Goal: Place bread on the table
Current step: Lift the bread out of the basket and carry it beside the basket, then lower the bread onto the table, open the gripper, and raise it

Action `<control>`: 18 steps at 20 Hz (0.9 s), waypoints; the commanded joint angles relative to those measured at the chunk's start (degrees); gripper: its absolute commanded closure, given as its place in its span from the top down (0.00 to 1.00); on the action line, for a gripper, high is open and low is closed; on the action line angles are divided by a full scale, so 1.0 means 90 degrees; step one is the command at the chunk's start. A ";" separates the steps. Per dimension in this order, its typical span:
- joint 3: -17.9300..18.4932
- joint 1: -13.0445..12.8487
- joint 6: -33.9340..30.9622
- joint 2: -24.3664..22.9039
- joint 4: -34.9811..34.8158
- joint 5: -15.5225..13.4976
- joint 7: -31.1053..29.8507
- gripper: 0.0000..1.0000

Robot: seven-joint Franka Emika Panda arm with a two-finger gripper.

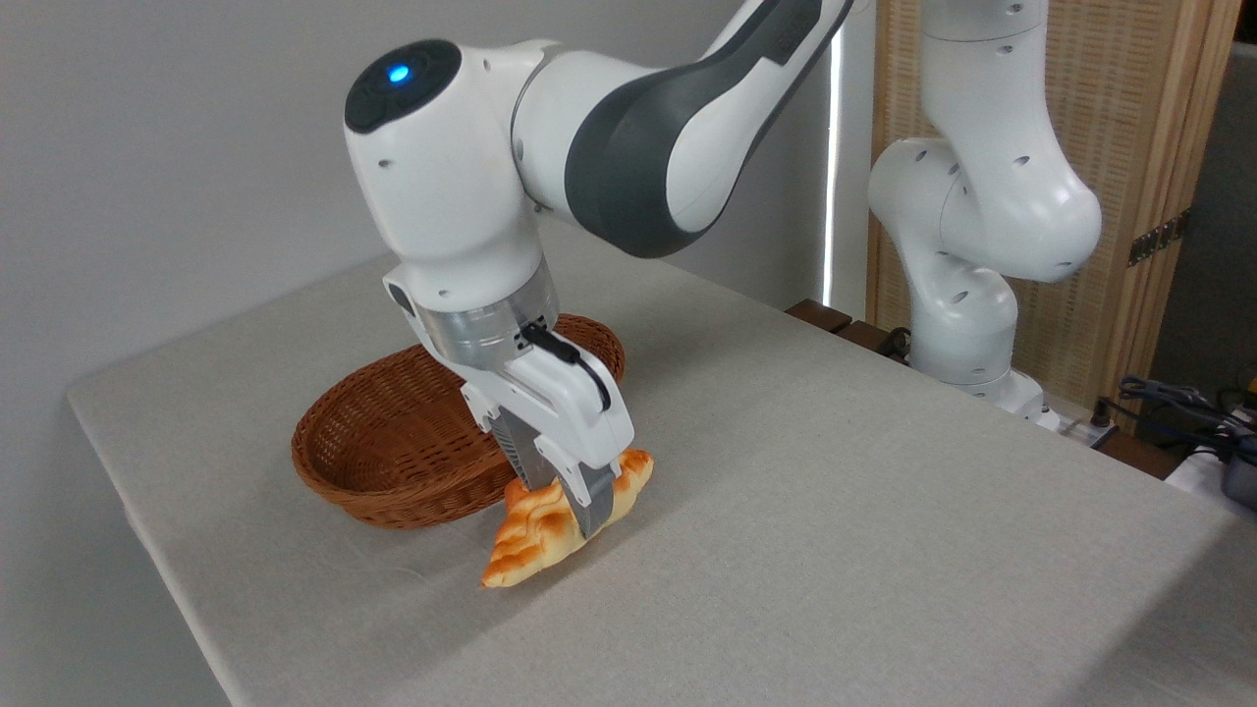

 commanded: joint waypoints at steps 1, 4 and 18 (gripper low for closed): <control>0.0023 -0.0070 0.0009 0.0087 0.0046 0.0098 0.0070 1.00; 0.0023 -0.0070 0.0018 0.0087 0.0036 0.0098 0.0080 1.00; 0.0052 -0.0050 0.0087 -0.0010 0.0143 0.0098 0.0080 1.00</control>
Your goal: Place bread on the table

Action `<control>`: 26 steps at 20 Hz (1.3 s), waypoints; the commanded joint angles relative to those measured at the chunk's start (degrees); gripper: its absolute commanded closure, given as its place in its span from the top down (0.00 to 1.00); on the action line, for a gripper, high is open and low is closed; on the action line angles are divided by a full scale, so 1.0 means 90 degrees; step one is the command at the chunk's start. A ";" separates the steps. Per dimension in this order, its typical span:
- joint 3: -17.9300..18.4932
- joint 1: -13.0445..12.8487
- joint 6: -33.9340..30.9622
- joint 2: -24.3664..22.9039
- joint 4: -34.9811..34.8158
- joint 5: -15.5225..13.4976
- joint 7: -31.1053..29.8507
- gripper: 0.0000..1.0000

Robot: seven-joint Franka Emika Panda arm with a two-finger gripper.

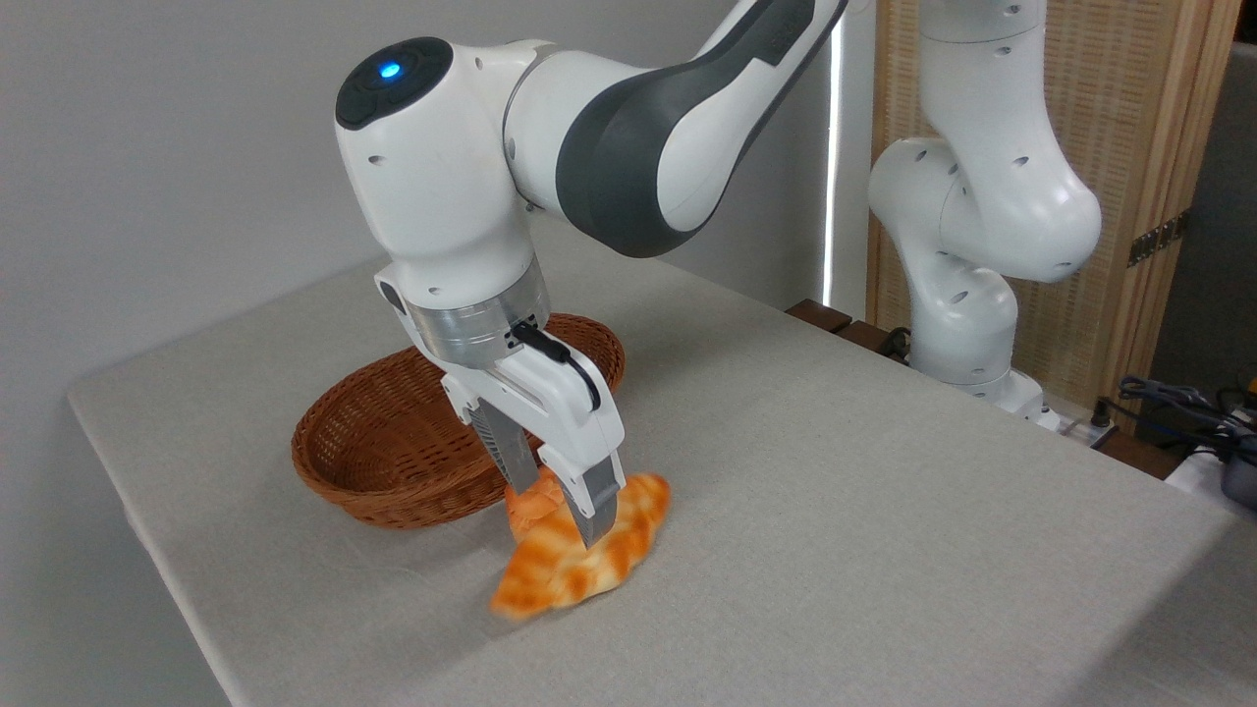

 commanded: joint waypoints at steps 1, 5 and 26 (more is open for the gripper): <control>0.0056 -0.0026 0.0030 -0.0041 0.0064 0.0098 0.0076 1.00; 0.0056 -0.0026 0.0030 -0.0217 0.0356 0.0040 0.0067 1.00; -0.0325 -0.0095 -0.0496 -0.0481 0.1071 0.0724 -0.0021 1.00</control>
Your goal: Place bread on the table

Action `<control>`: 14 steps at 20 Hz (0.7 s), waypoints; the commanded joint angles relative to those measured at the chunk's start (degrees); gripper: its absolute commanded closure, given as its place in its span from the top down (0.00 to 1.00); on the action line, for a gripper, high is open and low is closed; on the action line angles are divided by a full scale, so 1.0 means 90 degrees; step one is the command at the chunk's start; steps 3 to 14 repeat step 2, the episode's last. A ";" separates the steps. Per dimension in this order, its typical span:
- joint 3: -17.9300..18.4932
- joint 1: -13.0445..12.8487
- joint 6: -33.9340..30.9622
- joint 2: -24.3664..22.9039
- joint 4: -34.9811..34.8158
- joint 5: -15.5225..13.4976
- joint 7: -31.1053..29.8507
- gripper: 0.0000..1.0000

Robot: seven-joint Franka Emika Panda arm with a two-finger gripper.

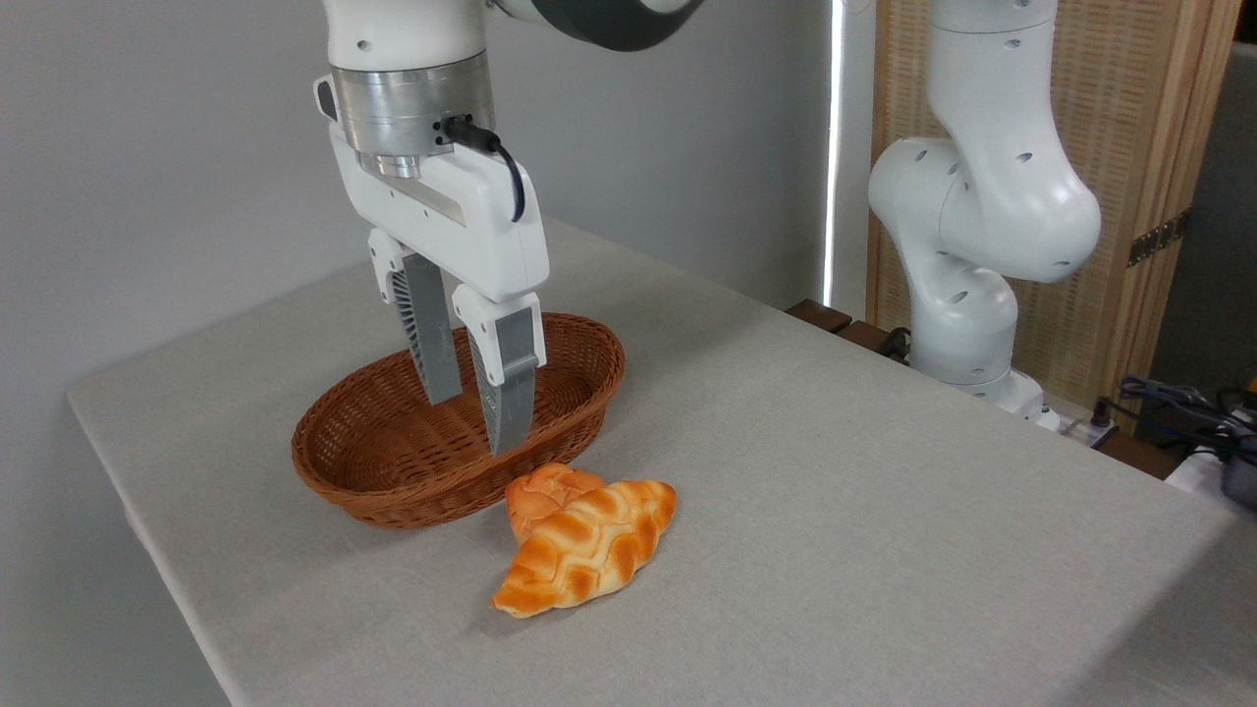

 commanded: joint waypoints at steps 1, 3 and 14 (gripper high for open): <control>-0.0029 -0.0028 -0.0328 0.0009 -0.0010 0.0086 -0.0006 1.00; -0.0019 -0.0019 -0.0318 0.0019 -0.0010 0.0067 0.0004 1.00; -0.0019 -0.0019 -0.0318 0.0019 -0.0010 0.0067 0.0004 1.00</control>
